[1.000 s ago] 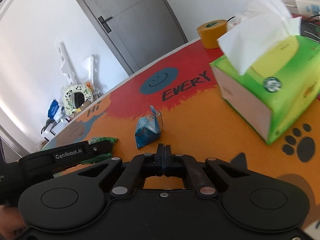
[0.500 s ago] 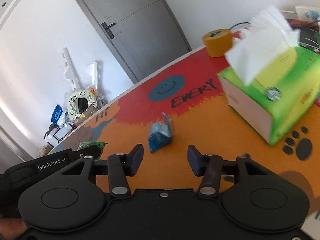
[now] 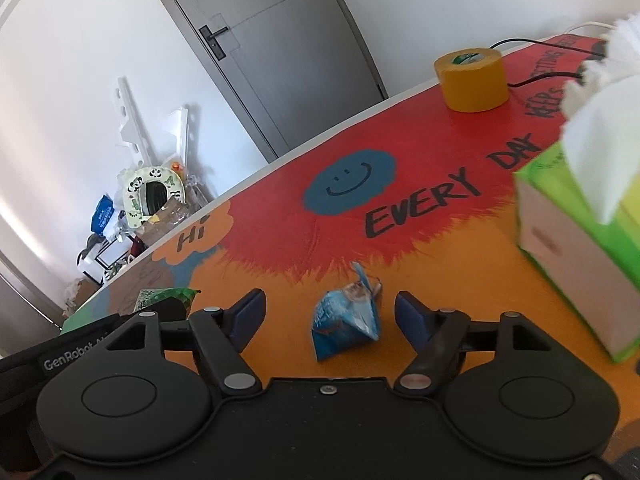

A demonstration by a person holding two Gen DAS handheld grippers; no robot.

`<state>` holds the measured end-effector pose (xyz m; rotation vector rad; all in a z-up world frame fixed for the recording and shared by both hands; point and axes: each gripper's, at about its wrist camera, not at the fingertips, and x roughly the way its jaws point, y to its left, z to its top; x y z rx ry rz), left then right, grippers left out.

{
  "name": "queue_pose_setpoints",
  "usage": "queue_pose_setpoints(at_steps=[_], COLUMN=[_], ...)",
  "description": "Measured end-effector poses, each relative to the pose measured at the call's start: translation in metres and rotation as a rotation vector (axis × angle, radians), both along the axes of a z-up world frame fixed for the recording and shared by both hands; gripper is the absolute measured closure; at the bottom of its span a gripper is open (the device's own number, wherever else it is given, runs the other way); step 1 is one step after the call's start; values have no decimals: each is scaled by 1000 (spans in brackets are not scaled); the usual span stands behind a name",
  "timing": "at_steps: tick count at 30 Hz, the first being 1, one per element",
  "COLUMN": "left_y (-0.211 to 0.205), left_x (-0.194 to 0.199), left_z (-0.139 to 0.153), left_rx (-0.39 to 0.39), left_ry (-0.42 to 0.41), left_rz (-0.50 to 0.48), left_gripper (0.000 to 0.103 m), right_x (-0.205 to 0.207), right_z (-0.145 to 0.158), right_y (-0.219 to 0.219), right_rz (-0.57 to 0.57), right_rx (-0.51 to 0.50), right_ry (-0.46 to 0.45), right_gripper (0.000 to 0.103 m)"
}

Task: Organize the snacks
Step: 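Grasp green candy packet with left tool while right tool grasps small blue candy, then carry green packet in left tool and blue candy in right tool over the box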

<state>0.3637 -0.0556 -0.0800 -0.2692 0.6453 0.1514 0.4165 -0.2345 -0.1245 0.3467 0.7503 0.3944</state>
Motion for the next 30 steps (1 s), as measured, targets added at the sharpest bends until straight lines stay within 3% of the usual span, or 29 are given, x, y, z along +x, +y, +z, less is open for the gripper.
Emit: queue_pose_setpoints(at_steps=[1,4,5,15,30], left_y=[1,2,2,-8,-16], left_x=[1,1,0,-28,-116], left_z=[-1,-2,-2,15,48], left_rx=[-4,-4,-5,-7,8], left_ry=[2,5,5,-29,-109], left_rz=[4,4,3,-26,-69], left_gripper=[72,72,72,72,71], right_x=[-1,0,1,-42,-134], right_z=[0,-1,-2,12,47], right_y=[1,1,0,-11,-24], right_rz=[-5,-13,-7,-29,-80], right_rx=[-4,-10,7,23,55], right_ry=[-8,1,13,-22,-121], right_gripper=[36,70,73,75,75])
